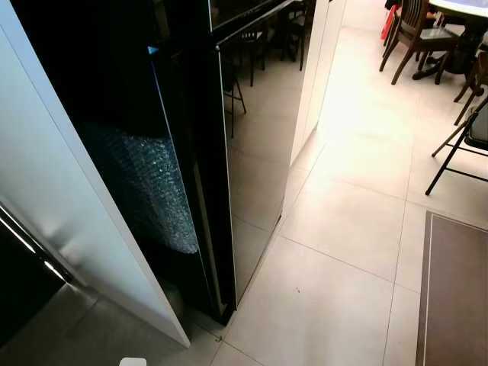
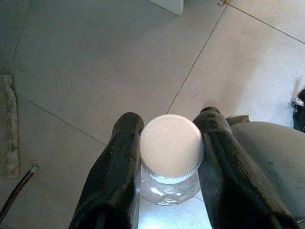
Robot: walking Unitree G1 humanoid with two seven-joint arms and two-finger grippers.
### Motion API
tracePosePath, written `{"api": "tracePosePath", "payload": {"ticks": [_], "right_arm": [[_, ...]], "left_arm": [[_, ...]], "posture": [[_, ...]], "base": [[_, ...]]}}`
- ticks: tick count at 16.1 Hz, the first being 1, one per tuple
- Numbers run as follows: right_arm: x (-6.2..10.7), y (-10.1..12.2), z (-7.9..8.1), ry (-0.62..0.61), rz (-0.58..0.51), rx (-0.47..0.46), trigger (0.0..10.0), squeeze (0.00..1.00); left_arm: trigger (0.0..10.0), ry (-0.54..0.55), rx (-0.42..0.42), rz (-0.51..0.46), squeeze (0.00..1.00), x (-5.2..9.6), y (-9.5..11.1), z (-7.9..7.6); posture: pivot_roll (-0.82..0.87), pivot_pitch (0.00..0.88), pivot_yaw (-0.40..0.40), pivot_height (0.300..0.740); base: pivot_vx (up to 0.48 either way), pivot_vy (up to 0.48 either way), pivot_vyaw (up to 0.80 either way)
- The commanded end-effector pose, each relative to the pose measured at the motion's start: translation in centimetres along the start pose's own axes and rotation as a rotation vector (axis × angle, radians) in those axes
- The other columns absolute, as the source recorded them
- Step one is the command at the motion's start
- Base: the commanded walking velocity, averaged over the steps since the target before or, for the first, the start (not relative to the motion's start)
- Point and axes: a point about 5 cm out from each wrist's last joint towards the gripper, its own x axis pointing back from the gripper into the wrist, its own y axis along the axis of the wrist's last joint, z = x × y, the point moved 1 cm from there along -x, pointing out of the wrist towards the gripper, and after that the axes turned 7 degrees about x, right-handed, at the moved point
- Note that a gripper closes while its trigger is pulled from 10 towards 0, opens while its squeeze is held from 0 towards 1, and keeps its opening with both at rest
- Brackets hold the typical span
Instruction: Restocking fridge
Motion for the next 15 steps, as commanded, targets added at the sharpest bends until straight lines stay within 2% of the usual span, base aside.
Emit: {"api": "tracePosePath", "payload": {"ticks": [1, 15], "right_arm": [[0.02, -0.17, 0.15, -0.009, -0.001, -0.023, 10.0, 0.00], [0.09, -0.41, 0.24, -0.009, 0.000, -0.032, 10.0, 0.00]], "left_arm": [[10.0, 0.011, 0.000, 0.009, 0.00, 0.04, -0.22, 0.22], [10.0, -0.001, -0.022, 0.017, 0.00, 0.09, -0.60, 0.11]], "posture": [[0.01, 0.000, 0.028, 0.740], [-0.01, 0.000, 0.039, 0.740]], "base": [[0.000, 0.311, 0.00], [0.000, 0.314, 0.00]]}}
